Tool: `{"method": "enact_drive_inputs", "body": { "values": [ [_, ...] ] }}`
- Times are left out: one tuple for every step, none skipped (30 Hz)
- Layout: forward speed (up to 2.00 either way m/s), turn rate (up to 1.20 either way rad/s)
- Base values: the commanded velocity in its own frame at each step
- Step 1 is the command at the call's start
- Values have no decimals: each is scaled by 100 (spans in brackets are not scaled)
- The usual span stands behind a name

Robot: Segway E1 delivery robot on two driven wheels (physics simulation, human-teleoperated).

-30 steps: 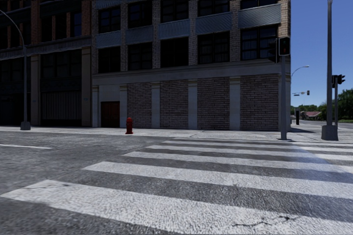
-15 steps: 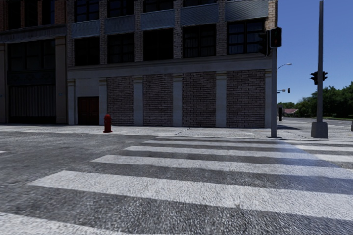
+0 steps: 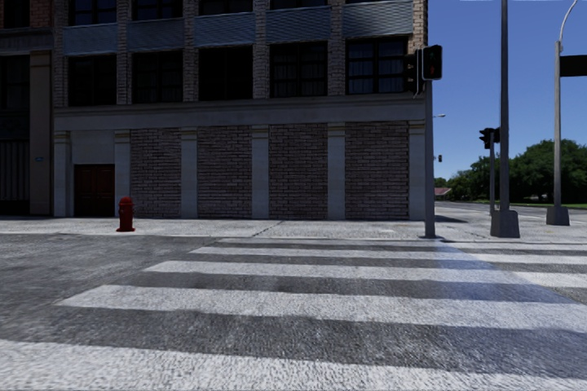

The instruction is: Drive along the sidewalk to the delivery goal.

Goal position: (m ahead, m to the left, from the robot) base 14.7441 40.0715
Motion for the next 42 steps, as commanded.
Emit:
{"method": "enact_drive_inputs", "body": {
  "values": [
    [200,0],
    [200,0],
    [200,0],
    [200,0],
    [200,0],
    [200,0],
    [200,0],
    [200,0],
    [200,0],
    [200,0],
    [200,0],
    [200,0],
    [200,0],
    [200,0],
    [200,0],
    [200,0],
    [200,0],
    [200,0],
    [200,0],
    [200,0],
    [200,0],
    [200,0],
    [200,0],
    [200,0],
    [200,0],
    [200,0],
    [200,0],
    [200,0],
    [200,0],
    [200,0],
    [200,0],
    [200,0],
    [200,0],
    [200,0],
    [200,0],
    [200,0],
    [200,0],
    [200,0],
    [200,0],
    [200,0],
    [200,0],
    [200,0]
  ]
}}
